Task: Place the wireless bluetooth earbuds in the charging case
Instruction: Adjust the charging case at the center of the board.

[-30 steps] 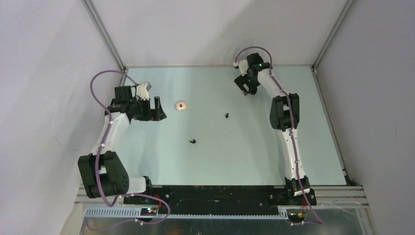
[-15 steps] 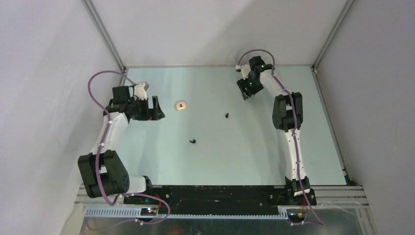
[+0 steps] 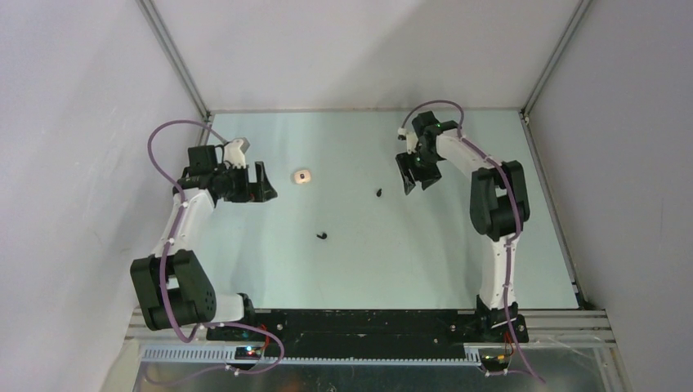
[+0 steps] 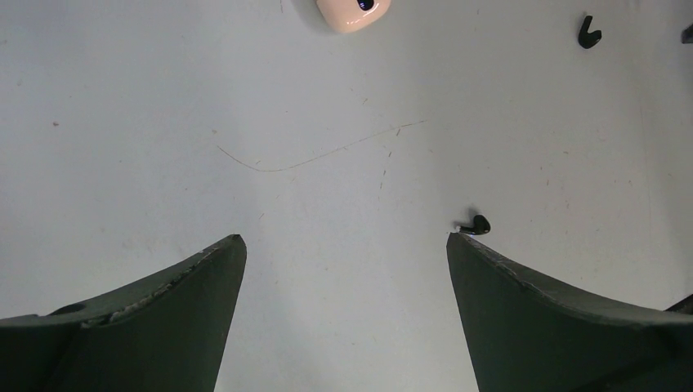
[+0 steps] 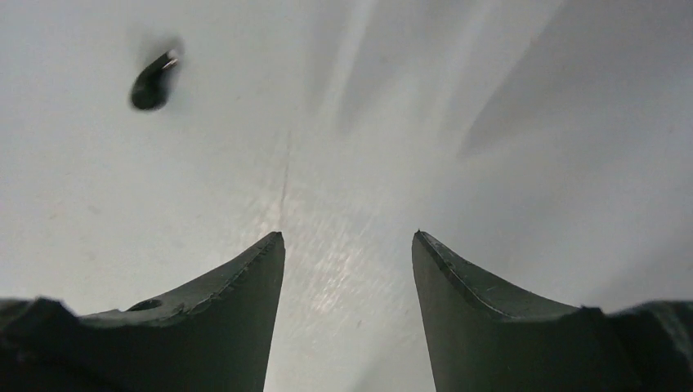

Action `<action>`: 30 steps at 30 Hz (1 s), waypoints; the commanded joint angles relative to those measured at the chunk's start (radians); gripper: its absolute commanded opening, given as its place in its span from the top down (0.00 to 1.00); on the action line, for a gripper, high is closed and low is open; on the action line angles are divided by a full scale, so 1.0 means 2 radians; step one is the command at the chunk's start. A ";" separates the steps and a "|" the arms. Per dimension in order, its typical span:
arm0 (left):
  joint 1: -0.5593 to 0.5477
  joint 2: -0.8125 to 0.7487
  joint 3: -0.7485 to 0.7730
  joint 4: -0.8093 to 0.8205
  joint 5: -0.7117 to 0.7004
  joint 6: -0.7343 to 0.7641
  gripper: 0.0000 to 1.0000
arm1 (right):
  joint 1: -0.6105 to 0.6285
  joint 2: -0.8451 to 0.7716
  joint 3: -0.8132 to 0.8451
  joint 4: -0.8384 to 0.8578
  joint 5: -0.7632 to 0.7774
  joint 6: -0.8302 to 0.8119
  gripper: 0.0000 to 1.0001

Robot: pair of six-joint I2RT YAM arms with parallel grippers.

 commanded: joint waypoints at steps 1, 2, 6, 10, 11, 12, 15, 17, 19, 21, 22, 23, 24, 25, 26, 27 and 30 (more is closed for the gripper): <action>0.005 -0.014 -0.005 0.010 0.021 0.003 0.01 | -0.001 -0.084 -0.035 0.015 -0.026 0.060 0.36; 0.005 -0.014 -0.005 0.009 0.022 0.003 0.01 | -0.001 -0.089 -0.039 0.020 -0.029 0.061 0.36; 0.006 -0.020 -0.006 0.009 0.024 0.003 0.01 | -0.002 -0.112 -0.031 0.055 0.003 0.037 0.29; 0.006 -0.025 -0.008 0.012 0.021 0.004 0.00 | -0.019 -0.087 0.036 0.086 0.018 0.032 0.27; 0.007 -0.024 -0.008 0.013 0.021 0.005 0.01 | -0.022 -0.068 0.050 0.091 0.014 0.033 0.26; 0.007 -0.023 -0.008 0.012 0.020 0.005 0.01 | -0.027 -0.046 0.082 0.092 0.006 0.032 0.26; 0.010 -0.021 -0.009 0.012 0.019 0.006 0.01 | -0.031 0.010 0.164 0.093 -0.002 0.016 0.24; 0.012 -0.018 -0.010 0.013 0.018 0.007 0.01 | -0.033 0.053 0.210 0.090 -0.003 0.005 0.22; 0.012 -0.014 -0.009 0.013 0.017 0.008 0.01 | -0.036 0.095 0.256 0.081 -0.006 -0.001 0.19; 0.013 -0.011 -0.008 0.012 0.016 0.008 0.01 | -0.040 0.130 0.289 0.074 -0.008 -0.001 0.17; 0.013 -0.011 -0.008 0.012 0.016 0.008 0.01 | -0.043 0.146 0.295 0.073 -0.011 0.004 0.16; 0.014 -0.010 -0.007 0.012 0.015 0.008 0.00 | -0.046 0.152 0.303 0.073 -0.020 0.007 0.15; 0.014 -0.009 -0.007 0.012 0.014 0.008 0.00 | -0.047 0.160 0.304 0.075 -0.026 0.013 0.14; 0.013 -0.008 -0.007 0.012 0.014 0.008 0.01 | -0.050 0.163 0.304 0.077 -0.039 0.017 0.13; 0.014 -0.008 -0.007 0.012 0.014 0.008 0.01 | -0.050 0.168 0.304 0.078 -0.044 0.023 0.13; 0.014 -0.006 -0.006 0.012 0.013 0.008 0.01 | -0.051 0.169 0.304 0.078 -0.051 0.026 0.13; 0.014 -0.001 -0.006 0.011 0.011 0.009 0.01 | -0.051 0.176 0.304 0.072 -0.059 0.032 0.13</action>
